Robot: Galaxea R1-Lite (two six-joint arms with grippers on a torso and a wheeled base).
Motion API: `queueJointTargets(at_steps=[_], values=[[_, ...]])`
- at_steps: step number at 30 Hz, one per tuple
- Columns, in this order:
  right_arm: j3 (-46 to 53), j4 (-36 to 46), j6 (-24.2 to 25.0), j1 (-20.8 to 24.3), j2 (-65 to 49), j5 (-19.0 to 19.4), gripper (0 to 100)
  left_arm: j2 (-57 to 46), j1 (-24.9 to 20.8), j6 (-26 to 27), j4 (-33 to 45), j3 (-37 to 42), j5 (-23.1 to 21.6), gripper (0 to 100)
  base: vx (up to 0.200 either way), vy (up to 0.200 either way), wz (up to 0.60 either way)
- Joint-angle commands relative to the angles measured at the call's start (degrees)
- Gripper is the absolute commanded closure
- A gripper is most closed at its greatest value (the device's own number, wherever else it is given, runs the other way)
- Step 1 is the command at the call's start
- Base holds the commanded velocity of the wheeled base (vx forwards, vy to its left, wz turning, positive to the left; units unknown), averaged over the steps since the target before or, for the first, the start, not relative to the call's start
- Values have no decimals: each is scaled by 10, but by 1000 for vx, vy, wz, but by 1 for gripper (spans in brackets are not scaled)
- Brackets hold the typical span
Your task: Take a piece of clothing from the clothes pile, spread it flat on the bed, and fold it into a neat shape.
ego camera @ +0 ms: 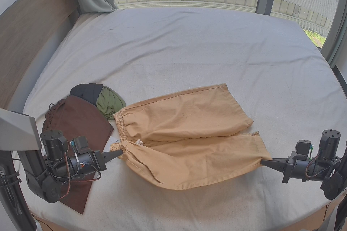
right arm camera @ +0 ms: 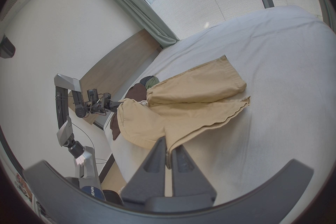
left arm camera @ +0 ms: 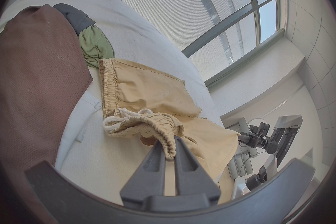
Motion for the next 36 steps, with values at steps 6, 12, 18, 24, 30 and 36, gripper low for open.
queueJointTargets(at_steps=[6,12,18,24,30,36], values=[[-25,-2,21,0,-39,0,100,-4,7,-14,0,-13,0,100,0,0,0],[-55,-4,57,0,-47,-3,100,-4,11,-28,0,-33,25,100,0,0,0],[-77,-4,72,0,-47,-5,100,-11,12,-49,0,-46,29,100,0,0,0],[-108,-4,83,1,-45,-8,100,-9,18,-55,0,-55,42,100,0,0,0],[-138,-3,110,7,-40,-26,100,-11,17,-72,0,-63,46,100,0,0,0],[-176,3,130,7,-24,-27,100,-11,17,-80,0,-69,47,100,0,0,0]])
